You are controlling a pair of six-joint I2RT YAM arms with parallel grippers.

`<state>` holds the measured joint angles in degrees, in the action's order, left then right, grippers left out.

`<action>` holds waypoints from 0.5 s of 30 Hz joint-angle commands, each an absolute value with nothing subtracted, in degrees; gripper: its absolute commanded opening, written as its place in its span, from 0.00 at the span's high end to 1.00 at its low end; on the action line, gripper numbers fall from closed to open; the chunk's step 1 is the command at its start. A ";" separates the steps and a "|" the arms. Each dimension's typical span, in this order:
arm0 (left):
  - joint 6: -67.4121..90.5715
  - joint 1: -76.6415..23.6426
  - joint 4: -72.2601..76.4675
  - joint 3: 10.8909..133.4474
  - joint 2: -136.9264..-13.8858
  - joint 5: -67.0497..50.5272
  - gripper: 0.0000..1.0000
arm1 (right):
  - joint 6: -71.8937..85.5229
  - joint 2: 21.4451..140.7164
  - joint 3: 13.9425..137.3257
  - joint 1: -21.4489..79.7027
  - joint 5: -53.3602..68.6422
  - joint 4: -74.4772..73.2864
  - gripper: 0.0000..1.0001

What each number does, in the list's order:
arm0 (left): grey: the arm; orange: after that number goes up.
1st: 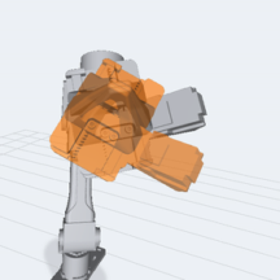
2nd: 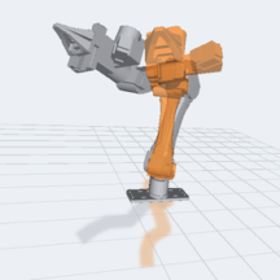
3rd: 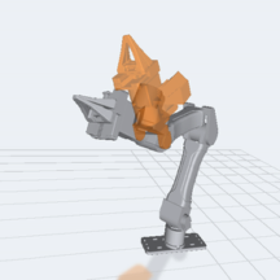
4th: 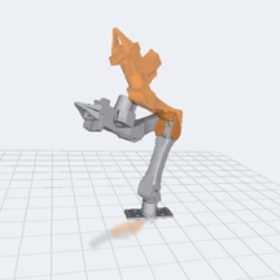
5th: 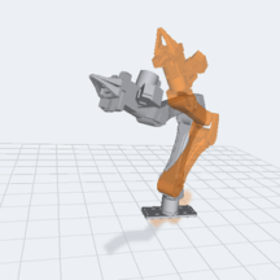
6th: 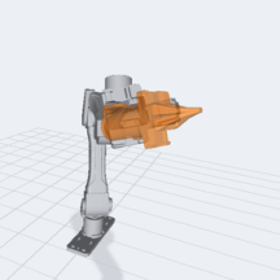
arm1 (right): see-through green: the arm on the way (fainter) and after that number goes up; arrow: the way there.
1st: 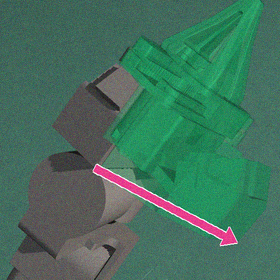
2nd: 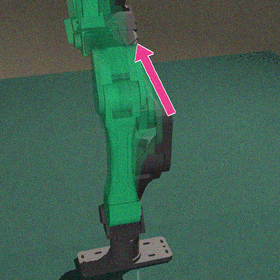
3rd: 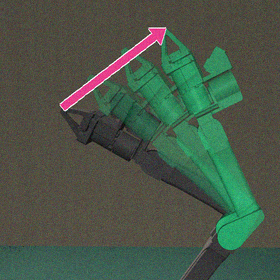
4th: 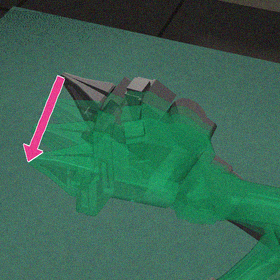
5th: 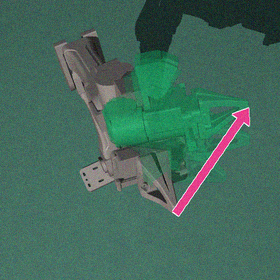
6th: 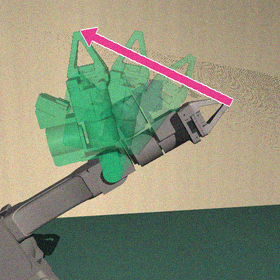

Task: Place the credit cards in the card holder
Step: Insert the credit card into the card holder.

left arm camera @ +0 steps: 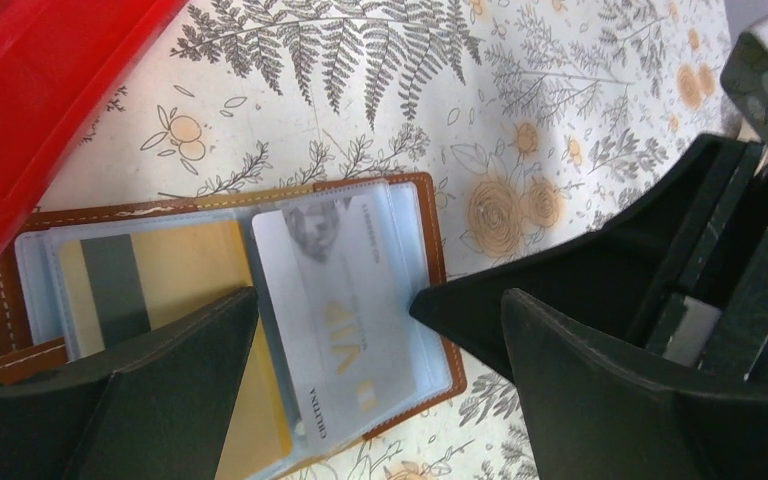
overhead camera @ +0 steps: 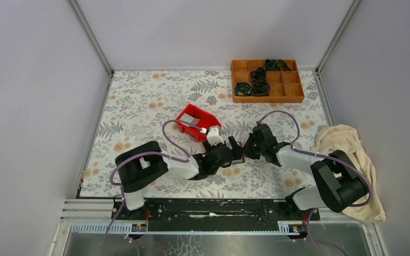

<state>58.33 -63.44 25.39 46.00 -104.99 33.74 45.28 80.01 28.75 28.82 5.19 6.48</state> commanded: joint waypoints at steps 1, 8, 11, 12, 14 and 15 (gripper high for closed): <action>54.12 -64.37 19.75 43.91 -103.58 35.47 0.00 | 44.49 83.05 27.73 29.43 1.67 0.51 1.00; 53.68 -64.37 25.03 39.91 -99.45 37.43 0.00 | 44.33 83.21 27.94 29.39 1.84 0.40 1.00; 53.49 -64.39 29.13 36.33 -97.15 39.08 0.00 | 44.26 83.47 28.03 29.43 1.98 0.55 1.00; 53.41 -64.42 30.05 35.43 -96.56 39.58 0.02 | 44.22 83.56 28.04 29.39 2.00 0.65 1.00; 52.68 -64.40 31.58 34.05 -95.85 40.21 0.05 | 44.17 83.62 28.08 29.41 2.13 0.81 1.00; 52.16 -64.38 32.16 33.70 -95.62 40.44 0.07 | 44.20 83.71 28.13 29.44 2.19 0.79 1.00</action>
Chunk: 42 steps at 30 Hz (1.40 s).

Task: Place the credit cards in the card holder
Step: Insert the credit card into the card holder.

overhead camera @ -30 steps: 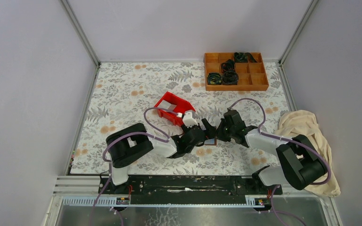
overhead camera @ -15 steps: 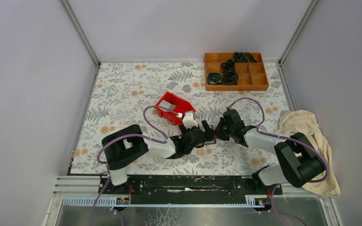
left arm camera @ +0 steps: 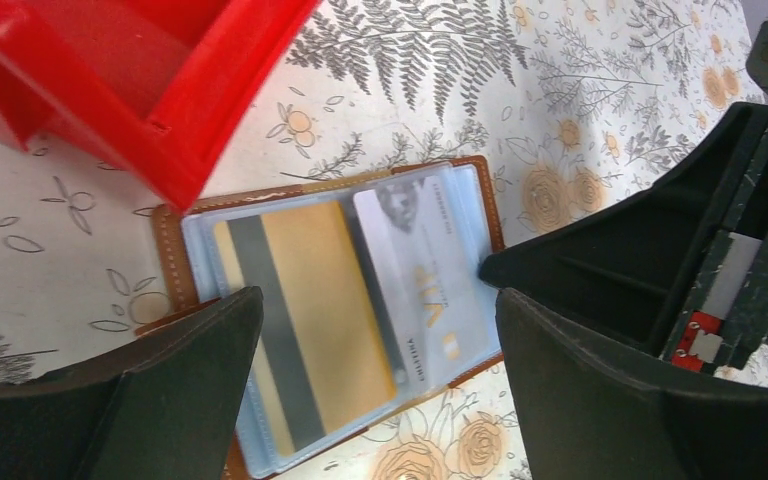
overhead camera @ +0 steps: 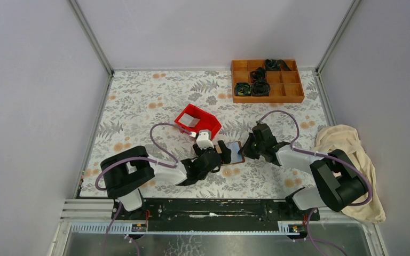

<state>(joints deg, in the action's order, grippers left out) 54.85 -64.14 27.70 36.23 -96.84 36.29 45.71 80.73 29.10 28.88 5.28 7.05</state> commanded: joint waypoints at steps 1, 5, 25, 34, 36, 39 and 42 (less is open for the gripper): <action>51.53 -64.41 32.63 33.45 -95.62 40.53 0.09 | 44.21 83.71 28.21 29.37 2.20 0.86 1.00; 49.75 -64.33 33.40 33.42 -96.27 40.54 0.20 | 44.08 83.60 28.54 29.42 2.20 0.44 1.00; 44.45 -64.30 30.66 38.34 -101.65 39.11 0.94 | 43.68 84.11 29.09 29.36 2.64 0.53 1.00; 44.43 -64.27 28.56 40.98 -104.36 38.97 0.97 | 43.68 84.13 28.62 29.40 3.13 1.25 1.00; 44.43 -64.28 28.69 41.45 -104.81 38.70 0.97 | 43.68 84.11 28.49 29.36 3.16 1.43 1.00; 44.05 -64.31 28.93 42.45 -105.38 38.01 0.97 | 43.68 84.11 28.31 29.44 3.18 1.46 1.00; 43.61 -64.23 28.85 43.76 -106.14 37.03 0.97 | 43.78 84.11 28.15 29.36 3.26 1.63 1.00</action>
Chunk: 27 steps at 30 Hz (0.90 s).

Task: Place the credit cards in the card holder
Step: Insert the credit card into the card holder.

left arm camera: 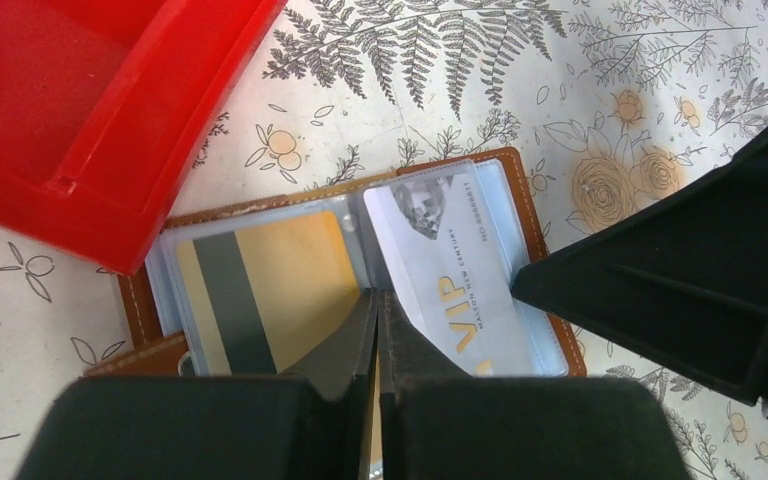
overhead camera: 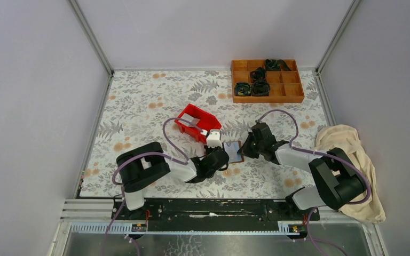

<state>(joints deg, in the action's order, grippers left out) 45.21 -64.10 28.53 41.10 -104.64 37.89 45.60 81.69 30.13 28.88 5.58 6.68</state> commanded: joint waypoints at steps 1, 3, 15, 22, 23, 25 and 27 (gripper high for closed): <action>43.64 -64.28 28.89 44.12 -106.37 36.69 0.97 | 43.77 84.11 28.13 29.38 3.25 1.61 1.00; 43.75 -64.25 28.97 44.51 -106.80 35.99 0.98 | 43.77 84.09 28.13 29.44 3.28 1.59 1.00; 45.19 -64.35 29.40 44.03 -108.65 34.54 1.00 | 43.05 76.91 29.05 29.41 -0.92 -3.89 0.98; 45.74 -64.40 27.99 45.03 -109.91 34.34 1.00 | 41.60 71.56 31.77 29.36 -4.39 -9.87 0.92; 45.79 -64.39 27.88 45.08 -110.11 34.30 1.00 | 41.50 71.27 32.01 29.36 -4.70 -10.29 0.92; 45.79 -64.42 27.66 45.25 -110.41 34.24 1.00 | 41.15 71.31 32.33 29.42 -5.36 -10.75 0.91; 45.79 -64.38 27.44 45.35 -110.67 34.19 1.00 | 40.75 72.32 32.79 29.39 -5.53 -10.93 0.91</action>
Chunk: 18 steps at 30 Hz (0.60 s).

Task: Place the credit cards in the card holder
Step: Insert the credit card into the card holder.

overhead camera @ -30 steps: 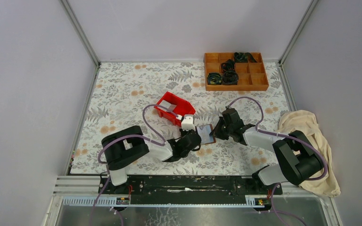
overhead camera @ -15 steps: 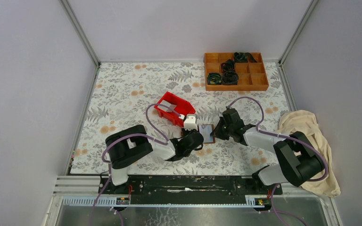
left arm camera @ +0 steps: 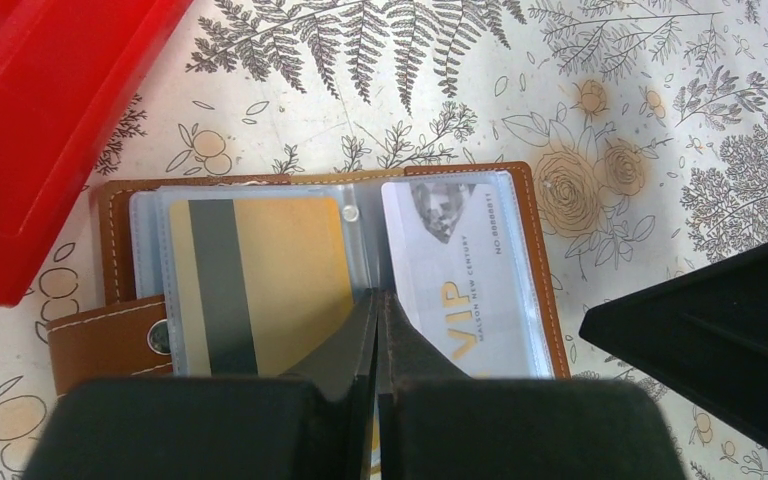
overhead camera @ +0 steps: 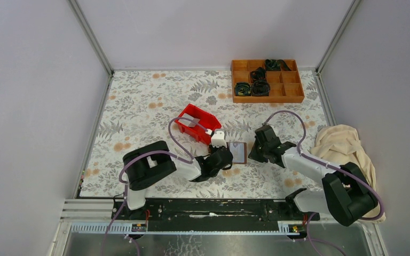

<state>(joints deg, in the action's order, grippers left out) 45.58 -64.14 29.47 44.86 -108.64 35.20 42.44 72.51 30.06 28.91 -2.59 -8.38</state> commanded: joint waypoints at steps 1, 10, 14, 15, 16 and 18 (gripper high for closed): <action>45.87 -64.35 27.35 45.42 -110.73 34.21 1.00 | 40.55 73.01 32.98 29.40 -5.66 -10.85 0.91; 45.79 -64.41 26.72 45.61 -111.51 33.88 1.00 | 40.39 78.61 33.55 29.36 -4.34 -8.31 0.92; 45.79 -64.55 26.81 45.91 -111.95 33.54 1.00 | 40.85 79.50 32.68 29.37 -3.03 -6.64 0.92; 45.79 -64.66 26.87 45.97 -112.04 33.48 1.00 | 41.04 79.66 32.47 29.47 -2.73 -6.27 0.92; 45.79 -64.75 26.94 46.16 -112.21 33.47 1.00 | 41.23 79.85 32.36 29.47 -2.31 -5.88 0.92; 45.71 -64.97 26.94 46.57 -112.53 33.27 1.00 | 41.61 80.10 32.18 29.73 -1.99 -5.21 0.92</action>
